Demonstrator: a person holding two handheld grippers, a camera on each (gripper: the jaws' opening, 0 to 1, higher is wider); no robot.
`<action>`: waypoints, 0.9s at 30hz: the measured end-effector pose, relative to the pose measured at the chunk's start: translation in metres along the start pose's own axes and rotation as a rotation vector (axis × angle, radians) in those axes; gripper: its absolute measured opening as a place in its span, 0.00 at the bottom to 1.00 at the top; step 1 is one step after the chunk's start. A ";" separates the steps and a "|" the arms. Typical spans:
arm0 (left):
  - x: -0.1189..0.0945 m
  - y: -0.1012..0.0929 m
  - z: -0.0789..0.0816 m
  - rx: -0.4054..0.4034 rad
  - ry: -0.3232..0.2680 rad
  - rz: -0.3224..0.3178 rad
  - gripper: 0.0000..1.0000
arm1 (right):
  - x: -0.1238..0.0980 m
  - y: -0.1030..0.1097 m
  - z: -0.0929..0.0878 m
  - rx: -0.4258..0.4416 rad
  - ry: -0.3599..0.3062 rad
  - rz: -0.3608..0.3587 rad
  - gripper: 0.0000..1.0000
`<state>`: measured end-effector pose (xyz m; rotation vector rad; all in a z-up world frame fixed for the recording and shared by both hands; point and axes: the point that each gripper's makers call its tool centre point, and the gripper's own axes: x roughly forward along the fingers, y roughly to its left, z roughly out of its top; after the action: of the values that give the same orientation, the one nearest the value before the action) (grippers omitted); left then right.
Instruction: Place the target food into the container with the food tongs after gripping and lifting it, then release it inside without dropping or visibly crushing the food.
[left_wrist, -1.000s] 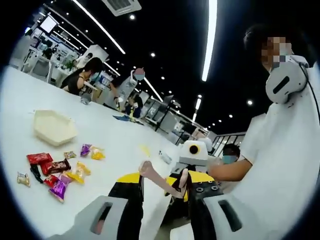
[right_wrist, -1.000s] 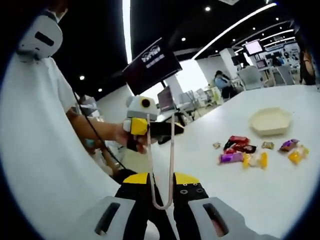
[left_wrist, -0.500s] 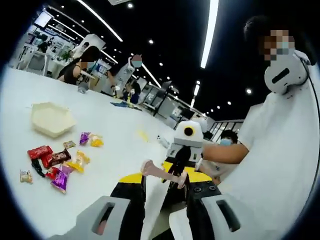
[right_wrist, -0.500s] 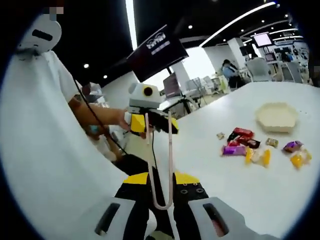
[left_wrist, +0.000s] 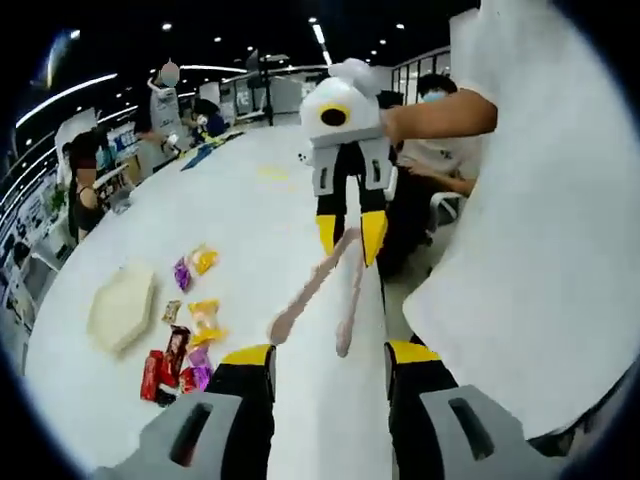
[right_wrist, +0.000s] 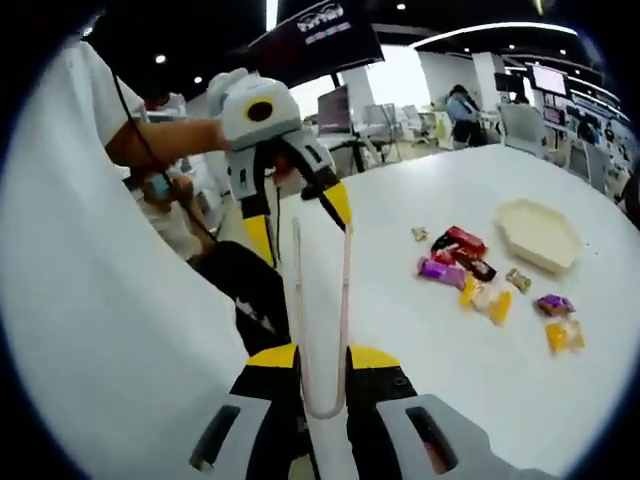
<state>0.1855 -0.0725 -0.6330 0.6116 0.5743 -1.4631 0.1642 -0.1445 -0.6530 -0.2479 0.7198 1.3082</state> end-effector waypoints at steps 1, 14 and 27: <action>0.000 0.002 0.001 -0.007 -0.002 0.004 0.46 | 0.002 0.000 -0.003 -0.008 0.018 -0.009 0.16; 0.036 -0.018 -0.007 0.074 0.141 -0.120 0.43 | 0.015 0.006 -0.020 -0.118 0.190 -0.034 0.16; 0.044 -0.021 -0.021 0.147 0.250 -0.127 0.24 | 0.009 0.010 -0.005 -0.138 0.166 -0.047 0.15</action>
<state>0.1666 -0.0900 -0.6796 0.8965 0.7142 -1.5684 0.1538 -0.1381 -0.6602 -0.4868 0.7603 1.3038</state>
